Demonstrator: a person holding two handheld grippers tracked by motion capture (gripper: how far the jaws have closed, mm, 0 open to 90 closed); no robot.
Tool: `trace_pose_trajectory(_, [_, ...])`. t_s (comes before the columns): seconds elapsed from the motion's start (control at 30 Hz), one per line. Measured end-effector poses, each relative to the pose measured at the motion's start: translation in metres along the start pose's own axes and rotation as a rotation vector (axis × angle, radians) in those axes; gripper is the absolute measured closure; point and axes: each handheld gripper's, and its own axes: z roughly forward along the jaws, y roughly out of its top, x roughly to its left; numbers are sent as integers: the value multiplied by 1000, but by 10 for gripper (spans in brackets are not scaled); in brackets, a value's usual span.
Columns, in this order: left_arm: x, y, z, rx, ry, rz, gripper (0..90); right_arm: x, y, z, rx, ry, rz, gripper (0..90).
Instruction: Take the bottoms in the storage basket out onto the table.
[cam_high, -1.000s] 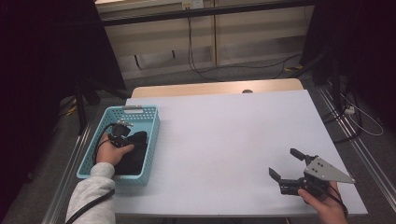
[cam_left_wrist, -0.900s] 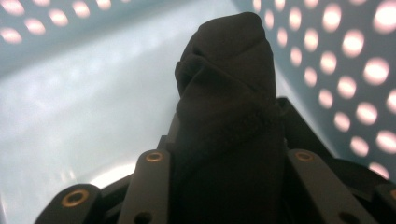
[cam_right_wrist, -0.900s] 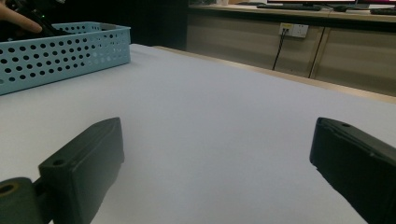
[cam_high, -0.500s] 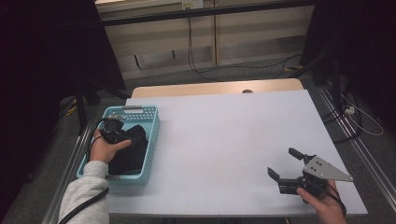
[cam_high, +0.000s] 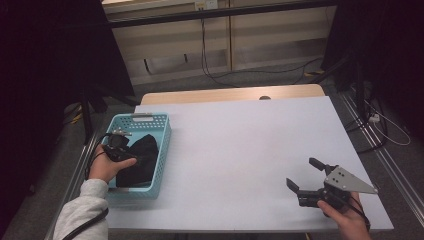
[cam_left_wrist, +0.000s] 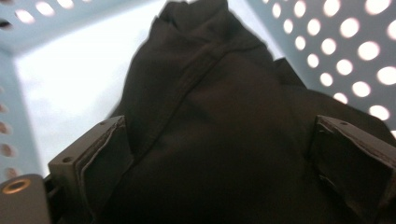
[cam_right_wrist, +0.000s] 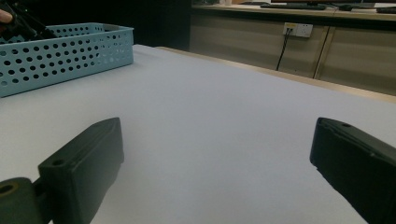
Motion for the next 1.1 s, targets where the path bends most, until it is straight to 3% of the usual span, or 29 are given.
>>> trace_pose_trajectory(0.3, [1, -9, 13, 35, 5, -50, 4, 0, 0, 0, 3, 2, -4, 20])
trace_pose_trajectory(0.47, [2, -14, 20, -8, 5, -69, 0, 0, 0, 0, 5, 1, -4, 20])
trace_pose_trajectory(0.8, [-3, -16, 25, 7, 9, -128, 0, 0, -1, 0, 7, 0, -8, 20])
trace_pose_trajectory(0.9, [-4, -15, 26, 10, 14, -130, 0, -1, -1, 0, 4, -1, -7, 21])
trace_pose_trajectory(1.1, [-6, -12, 24, 55, 13, -154, 26, 0, 0, 0, 9, -1, -9, 20])
